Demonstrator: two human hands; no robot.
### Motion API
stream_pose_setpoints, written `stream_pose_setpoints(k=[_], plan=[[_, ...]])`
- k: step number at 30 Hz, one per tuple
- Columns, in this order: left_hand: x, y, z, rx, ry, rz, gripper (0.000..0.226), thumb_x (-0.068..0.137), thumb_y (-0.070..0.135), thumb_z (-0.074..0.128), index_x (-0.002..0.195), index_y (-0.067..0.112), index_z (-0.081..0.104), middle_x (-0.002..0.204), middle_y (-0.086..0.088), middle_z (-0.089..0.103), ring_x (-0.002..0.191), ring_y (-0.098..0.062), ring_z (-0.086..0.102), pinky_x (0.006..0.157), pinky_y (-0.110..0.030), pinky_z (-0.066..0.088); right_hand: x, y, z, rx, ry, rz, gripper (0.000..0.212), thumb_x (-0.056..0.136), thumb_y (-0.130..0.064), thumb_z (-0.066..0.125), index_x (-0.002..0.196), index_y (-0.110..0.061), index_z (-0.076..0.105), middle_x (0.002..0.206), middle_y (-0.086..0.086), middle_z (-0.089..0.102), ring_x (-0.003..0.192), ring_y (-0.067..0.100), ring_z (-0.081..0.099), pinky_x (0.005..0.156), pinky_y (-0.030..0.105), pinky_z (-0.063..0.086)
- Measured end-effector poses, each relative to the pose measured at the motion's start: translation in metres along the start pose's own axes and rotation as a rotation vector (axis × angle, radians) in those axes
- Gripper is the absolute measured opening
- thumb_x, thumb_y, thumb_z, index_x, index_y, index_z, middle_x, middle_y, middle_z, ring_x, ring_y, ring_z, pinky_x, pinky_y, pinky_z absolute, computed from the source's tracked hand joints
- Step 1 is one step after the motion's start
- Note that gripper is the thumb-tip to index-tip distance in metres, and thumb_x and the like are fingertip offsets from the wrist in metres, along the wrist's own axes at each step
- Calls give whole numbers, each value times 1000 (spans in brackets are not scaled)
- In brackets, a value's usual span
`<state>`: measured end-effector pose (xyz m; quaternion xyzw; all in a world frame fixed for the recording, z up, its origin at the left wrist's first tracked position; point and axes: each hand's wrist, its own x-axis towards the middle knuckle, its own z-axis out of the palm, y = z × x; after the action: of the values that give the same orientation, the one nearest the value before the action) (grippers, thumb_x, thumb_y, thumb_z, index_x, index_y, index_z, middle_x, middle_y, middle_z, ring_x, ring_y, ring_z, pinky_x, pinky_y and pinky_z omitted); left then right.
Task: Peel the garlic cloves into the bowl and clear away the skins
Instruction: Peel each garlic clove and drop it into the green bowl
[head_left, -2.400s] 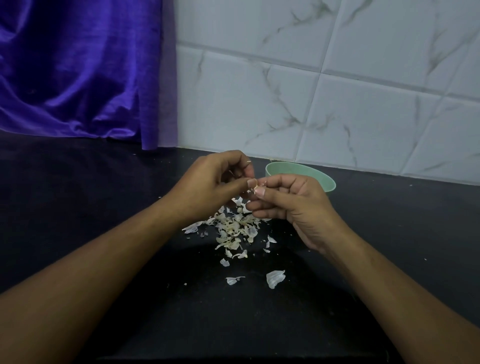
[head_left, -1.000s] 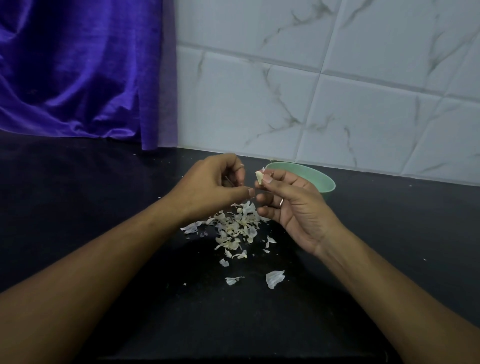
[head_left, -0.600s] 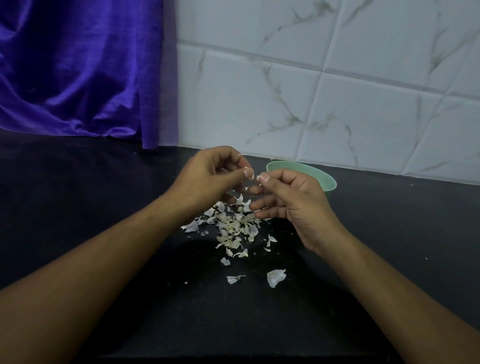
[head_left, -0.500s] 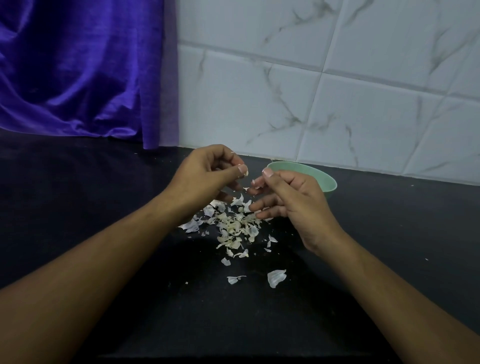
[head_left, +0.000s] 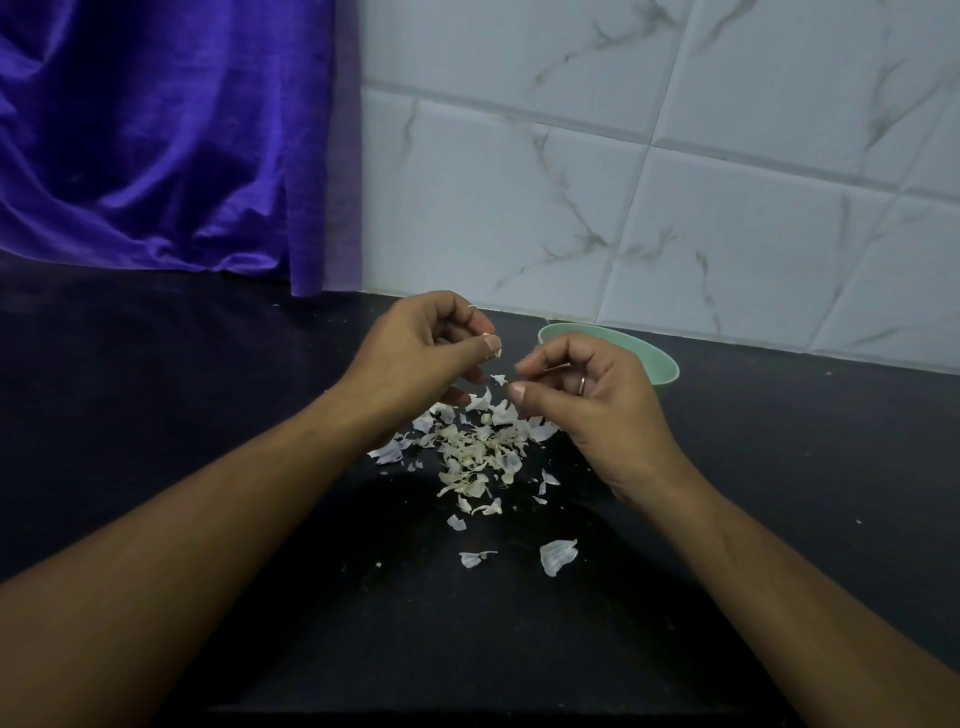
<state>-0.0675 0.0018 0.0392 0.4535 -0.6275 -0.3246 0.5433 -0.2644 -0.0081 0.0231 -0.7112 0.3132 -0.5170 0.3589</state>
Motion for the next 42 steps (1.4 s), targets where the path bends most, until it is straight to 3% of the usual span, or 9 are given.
stream_pose_setpoints(k=[4,7,9,12,17,24,35,38,42], plan=[[0,0,0,-5,-6,0,14,92,14,79,100,9,69,85,-13,75,77,-24,77,62,-35,61,0,0,-1,-53,2,-56,15,86,-9,83,86,-2,69,77,17,72,68,36,65,71,44,57],[-1,1,0,-6,-18,8,14,91,14,79,101,9,69,85,-12,77,78,-25,77,62,-34,61,0,0,-1,-111,-11,-56,12,94,-18,76,88,-7,78,78,15,74,73,31,70,71,46,58],[-1,1,0,-6,-17,16,12,92,14,78,100,9,70,86,-12,77,78,-25,77,63,-35,62,0,0,0,-106,-15,-21,8,97,-11,71,101,-10,78,85,9,76,78,27,74,71,43,63],[-1,1,-1,4,-16,28,10,90,14,79,98,10,74,85,-11,78,76,-24,77,63,-34,62,0,0,2,-15,11,25,23,93,0,71,115,-8,69,92,4,73,72,23,75,65,36,63],[-1,-2,6,56,-39,52,7,87,16,83,93,14,79,80,-8,79,73,-18,77,66,-33,61,0,-3,4,42,32,26,24,86,0,79,105,-3,66,89,17,75,70,28,76,61,32,61],[-2,-1,5,36,-80,61,11,90,9,79,96,18,80,83,-7,80,78,-17,77,69,-34,62,0,0,1,92,54,52,13,91,3,73,102,-3,68,85,7,79,79,28,78,75,46,64],[-1,-5,11,95,-9,87,11,90,8,77,95,18,76,76,-6,78,78,-25,78,76,-50,64,0,2,4,80,55,22,18,89,4,75,102,-7,71,88,14,77,83,31,78,73,42,64],[-1,-5,12,60,-14,71,9,90,10,78,95,18,76,79,-8,78,82,-30,78,78,-51,64,1,2,3,78,66,18,16,88,2,77,99,-8,72,89,15,77,84,32,77,79,48,64],[-3,-3,12,7,-55,43,4,91,16,79,95,14,79,84,-8,80,84,-24,79,77,-44,63,2,4,1,46,92,11,14,87,1,79,97,-6,72,87,19,76,85,39,76,83,59,62]])
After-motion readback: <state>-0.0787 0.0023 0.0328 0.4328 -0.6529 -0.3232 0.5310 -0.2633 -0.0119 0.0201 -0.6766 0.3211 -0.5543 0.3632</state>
